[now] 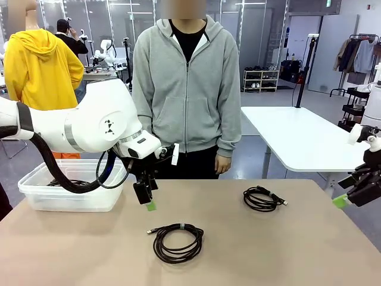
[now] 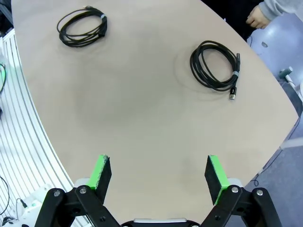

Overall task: Organize and store the cables.
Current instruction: Place the USB Extension Cable into the Organizing box.

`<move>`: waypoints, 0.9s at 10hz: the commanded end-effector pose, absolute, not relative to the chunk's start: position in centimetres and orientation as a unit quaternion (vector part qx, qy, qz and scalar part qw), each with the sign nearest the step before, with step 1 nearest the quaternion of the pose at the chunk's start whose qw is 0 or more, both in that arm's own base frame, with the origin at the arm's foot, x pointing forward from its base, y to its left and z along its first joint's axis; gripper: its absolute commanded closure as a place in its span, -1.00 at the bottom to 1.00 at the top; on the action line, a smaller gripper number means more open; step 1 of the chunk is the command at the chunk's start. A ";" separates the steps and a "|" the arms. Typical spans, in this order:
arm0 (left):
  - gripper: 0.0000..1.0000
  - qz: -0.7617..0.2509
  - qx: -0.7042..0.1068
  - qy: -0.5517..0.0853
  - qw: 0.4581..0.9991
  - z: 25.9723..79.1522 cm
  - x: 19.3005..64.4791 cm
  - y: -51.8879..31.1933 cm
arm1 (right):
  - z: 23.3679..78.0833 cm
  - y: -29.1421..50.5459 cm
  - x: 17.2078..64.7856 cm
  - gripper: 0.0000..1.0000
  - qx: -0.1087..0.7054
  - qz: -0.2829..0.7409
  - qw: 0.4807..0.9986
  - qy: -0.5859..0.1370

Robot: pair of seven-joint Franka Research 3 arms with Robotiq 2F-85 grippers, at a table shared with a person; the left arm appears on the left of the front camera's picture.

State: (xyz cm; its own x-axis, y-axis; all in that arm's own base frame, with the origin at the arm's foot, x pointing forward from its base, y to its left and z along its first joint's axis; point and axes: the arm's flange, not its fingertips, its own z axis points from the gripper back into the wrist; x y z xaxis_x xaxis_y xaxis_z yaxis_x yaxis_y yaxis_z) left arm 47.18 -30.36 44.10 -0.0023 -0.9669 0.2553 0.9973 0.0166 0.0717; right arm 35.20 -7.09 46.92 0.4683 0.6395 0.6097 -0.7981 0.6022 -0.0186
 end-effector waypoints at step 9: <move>-1.00 -0.719 -0.039 -0.046 0.692 37.4 52.2 -38.9 | 47.0 -6.9 35.4 -1.00 0.132 0.420 0.848 -0.293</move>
